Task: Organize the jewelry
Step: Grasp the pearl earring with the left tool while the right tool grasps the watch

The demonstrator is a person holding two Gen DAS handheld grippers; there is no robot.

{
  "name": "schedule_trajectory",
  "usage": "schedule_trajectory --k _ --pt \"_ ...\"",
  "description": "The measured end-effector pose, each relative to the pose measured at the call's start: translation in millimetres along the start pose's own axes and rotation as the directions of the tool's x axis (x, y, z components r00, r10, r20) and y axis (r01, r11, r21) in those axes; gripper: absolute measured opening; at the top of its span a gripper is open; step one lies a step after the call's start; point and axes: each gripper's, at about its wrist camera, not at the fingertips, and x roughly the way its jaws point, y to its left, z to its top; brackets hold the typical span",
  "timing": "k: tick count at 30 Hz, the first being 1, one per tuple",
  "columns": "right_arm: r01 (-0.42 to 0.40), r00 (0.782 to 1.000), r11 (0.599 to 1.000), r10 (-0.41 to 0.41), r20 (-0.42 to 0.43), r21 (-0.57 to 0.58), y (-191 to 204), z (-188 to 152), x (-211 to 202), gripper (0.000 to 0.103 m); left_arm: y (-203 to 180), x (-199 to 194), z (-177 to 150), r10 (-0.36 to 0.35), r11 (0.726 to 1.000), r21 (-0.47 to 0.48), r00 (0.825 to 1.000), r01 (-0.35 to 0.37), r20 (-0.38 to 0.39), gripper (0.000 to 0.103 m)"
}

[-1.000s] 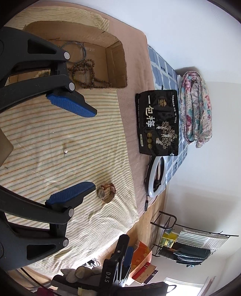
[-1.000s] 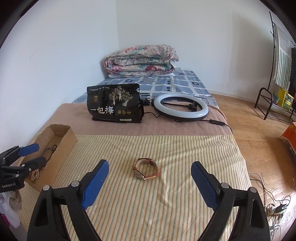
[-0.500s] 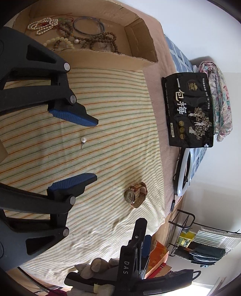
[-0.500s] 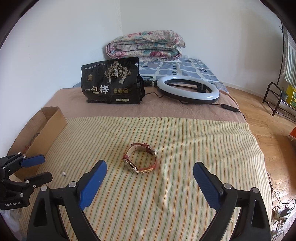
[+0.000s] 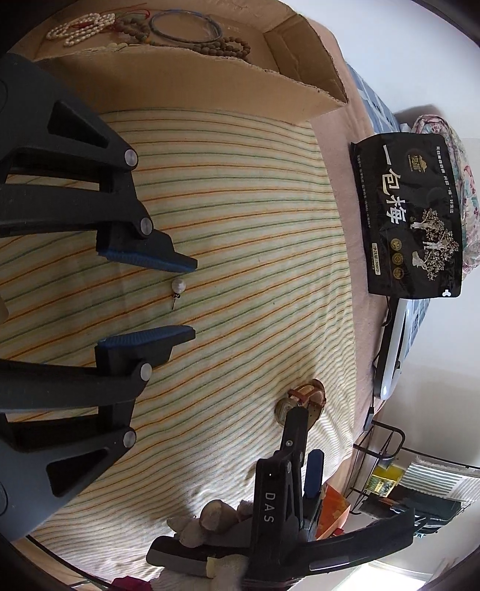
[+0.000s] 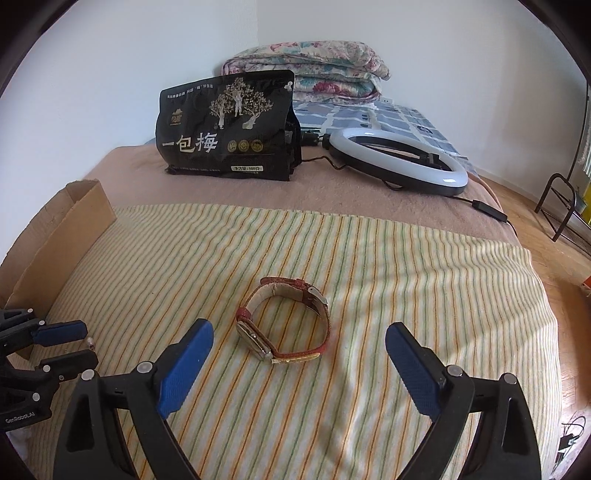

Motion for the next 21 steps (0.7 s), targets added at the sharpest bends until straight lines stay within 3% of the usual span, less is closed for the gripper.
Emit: schedule_trajectory --k 5,10,16,21 --pt "0.001 1.000 1.000 -0.001 -0.012 -0.021 5.5 1.3 10.8 0.095 0.2 3.4 -1.3 0.001 1.000 0.014 1.000 -0.001 0.002 0.029" --pt "0.007 0.999 0.999 -0.009 -0.041 -0.035 7.7 2.0 21.2 0.093 0.8 5.0 -2.5 0.005 1.000 0.017 1.000 -0.005 0.001 0.022" --pt "0.012 0.997 0.999 -0.014 -0.078 -0.031 7.6 2.9 31.2 0.082 3.1 5.4 -2.2 0.003 1.000 0.008 1.000 -0.003 0.003 0.017" --pt "-0.016 0.997 1.000 0.014 -0.076 -0.026 8.0 3.7 29.8 0.061 2.2 5.1 -1.9 0.003 1.000 0.012 1.000 -0.003 0.005 0.017"
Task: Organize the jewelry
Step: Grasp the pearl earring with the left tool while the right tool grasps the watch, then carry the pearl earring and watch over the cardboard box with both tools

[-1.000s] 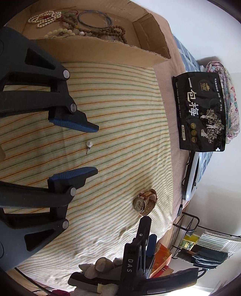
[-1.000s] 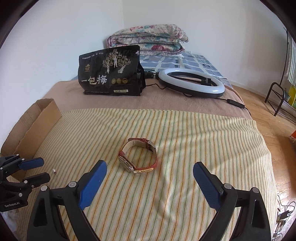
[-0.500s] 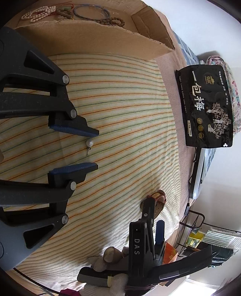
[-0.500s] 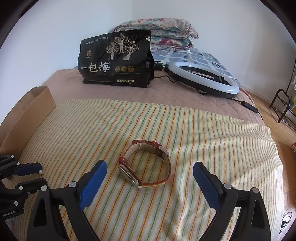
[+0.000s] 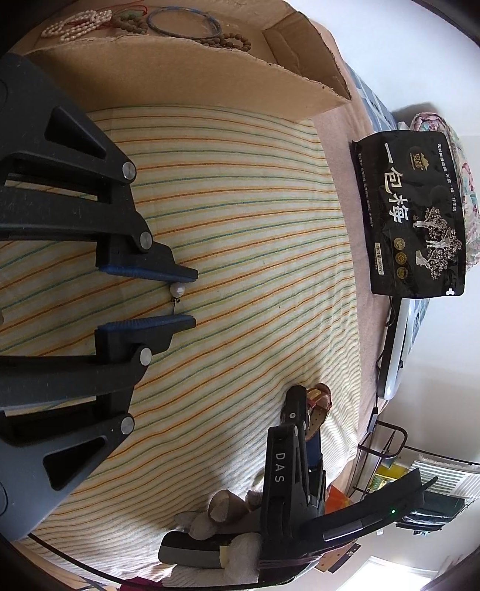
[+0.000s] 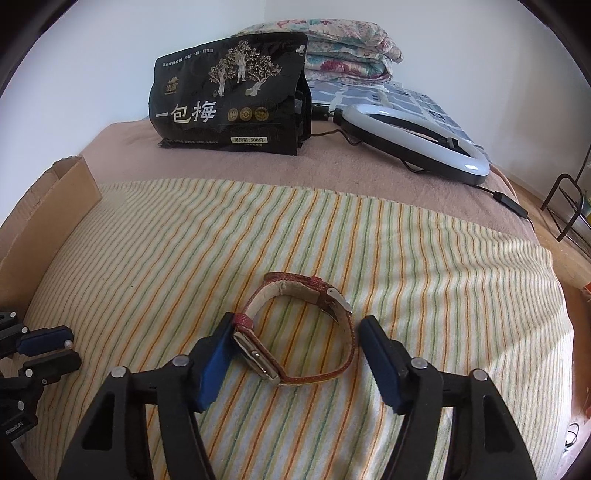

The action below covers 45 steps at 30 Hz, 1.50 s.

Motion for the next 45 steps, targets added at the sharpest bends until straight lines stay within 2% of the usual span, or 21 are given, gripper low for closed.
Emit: schedule_trajectory --k 15,28,35,45 --pt "0.006 0.999 1.000 -0.006 0.038 0.015 2.5 1.1 -22.7 0.060 -3.9 -11.3 0.0 -0.019 1.000 -0.004 1.000 0.019 0.009 0.016" --pt "0.013 0.995 1.000 -0.013 0.097 -0.006 17.7 8.8 -72.8 0.060 -7.7 -57.1 7.7 -0.038 0.999 -0.013 0.996 0.039 0.085 0.016" --pt "0.004 0.992 0.999 0.002 0.129 -0.040 40.1 14.9 -102.0 0.059 3.1 -90.5 11.6 -0.031 0.999 -0.030 0.990 0.036 0.137 0.016" --pt "-0.021 0.985 0.994 0.039 0.168 -0.107 89.4 32.7 -130.3 0.059 38.3 -134.5 8.5 0.028 0.998 -0.063 0.981 -0.016 0.193 0.016"
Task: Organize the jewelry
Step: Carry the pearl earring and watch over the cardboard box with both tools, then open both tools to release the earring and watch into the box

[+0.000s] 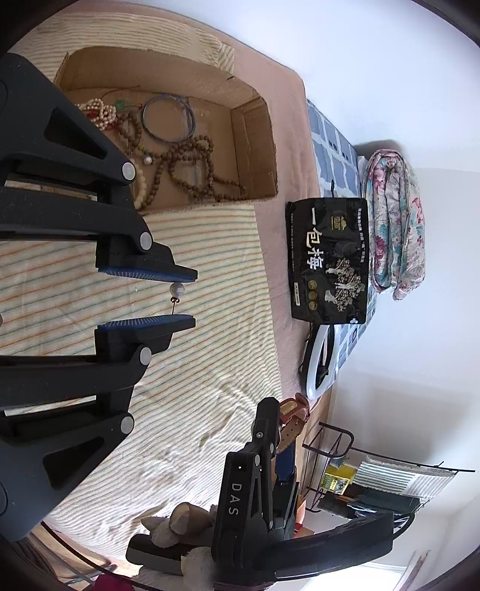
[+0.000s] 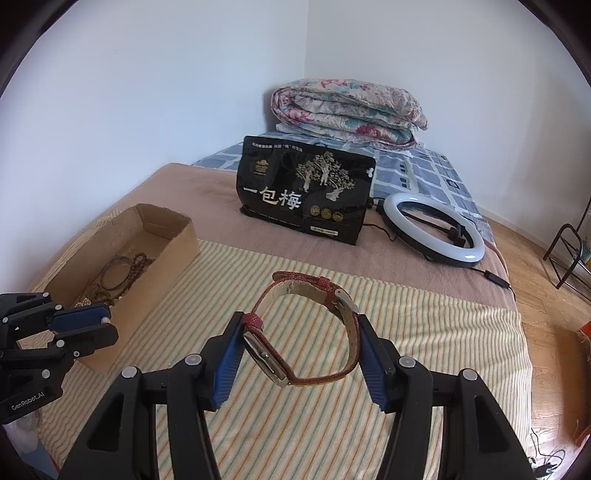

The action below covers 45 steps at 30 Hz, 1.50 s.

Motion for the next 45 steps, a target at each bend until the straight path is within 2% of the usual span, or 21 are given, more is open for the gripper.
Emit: schedule_trajectory --k 13,21,33,45 --pt "-0.072 0.997 0.997 0.073 0.035 -0.030 65.5 27.8 -9.2 0.060 57.8 -49.5 1.7 0.096 0.994 -0.060 0.993 -0.092 0.065 0.016" --pt "-0.111 0.993 0.993 0.112 0.037 -0.043 98.6 43.1 -1.6 0.060 85.5 -66.9 -4.8 0.138 0.988 -0.077 0.987 -0.132 0.079 0.016" --pt "-0.171 0.985 0.985 0.172 0.015 -0.034 133.8 60.4 29.5 0.060 123.9 -66.4 -16.9 0.180 0.978 -0.116 0.982 -0.173 0.055 0.016" --pt "-0.208 0.978 0.976 0.207 -0.032 -0.057 167.3 69.1 70.3 0.060 141.7 -54.1 -22.5 0.178 0.975 -0.143 0.984 -0.172 0.028 0.016"
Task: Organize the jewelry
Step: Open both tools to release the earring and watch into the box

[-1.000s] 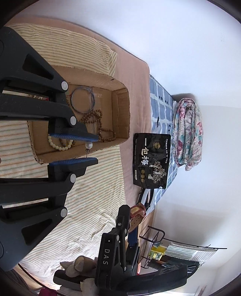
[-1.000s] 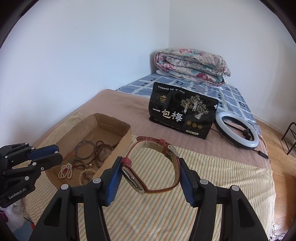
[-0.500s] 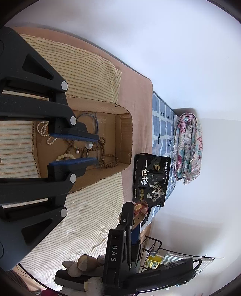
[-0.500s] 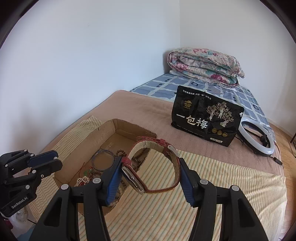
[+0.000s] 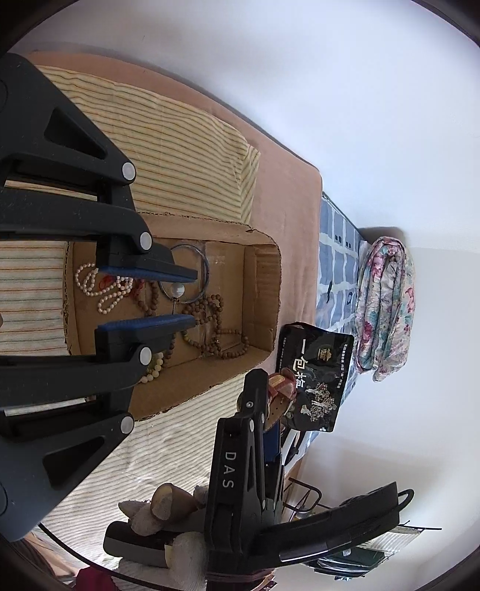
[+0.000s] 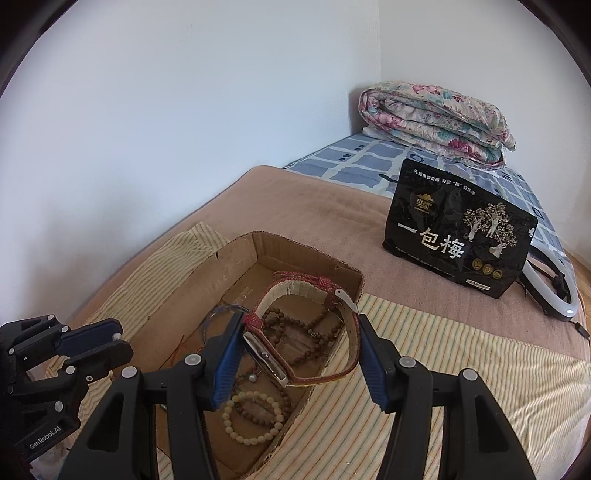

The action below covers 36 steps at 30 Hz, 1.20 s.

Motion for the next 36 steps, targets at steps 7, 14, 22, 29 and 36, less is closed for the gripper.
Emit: schedule_trajectory --k 7,14,22,29,36 --pt "-0.018 1.000 1.000 0.018 -0.016 0.011 2.5 2.8 17.6 0.060 2.7 7.4 -0.3 0.000 1.000 -0.001 1.000 0.000 -0.007 0.016" --pt "-0.007 1.000 1.000 0.007 -0.017 0.009 5.7 2.3 24.3 0.074 5.8 13.8 -0.5 0.007 1.000 -0.005 1.000 -0.008 -0.019 0.017" --pt "0.009 1.000 1.000 -0.009 0.010 0.005 5.1 3.7 15.9 0.088 5.5 14.1 -3.1 0.010 1.000 -0.008 1.000 -0.010 -0.006 0.052" --pt "0.012 1.000 1.000 -0.012 0.019 0.014 1.9 1.1 7.5 0.088 4.5 12.6 -3.0 0.015 1.000 -0.009 1.000 -0.015 -0.003 0.052" --pt "0.023 0.999 1.000 -0.024 0.043 0.019 1.0 0.0 -11.3 0.088 0.6 -2.9 -0.9 0.024 1.000 -0.001 1.000 -0.024 0.019 0.052"
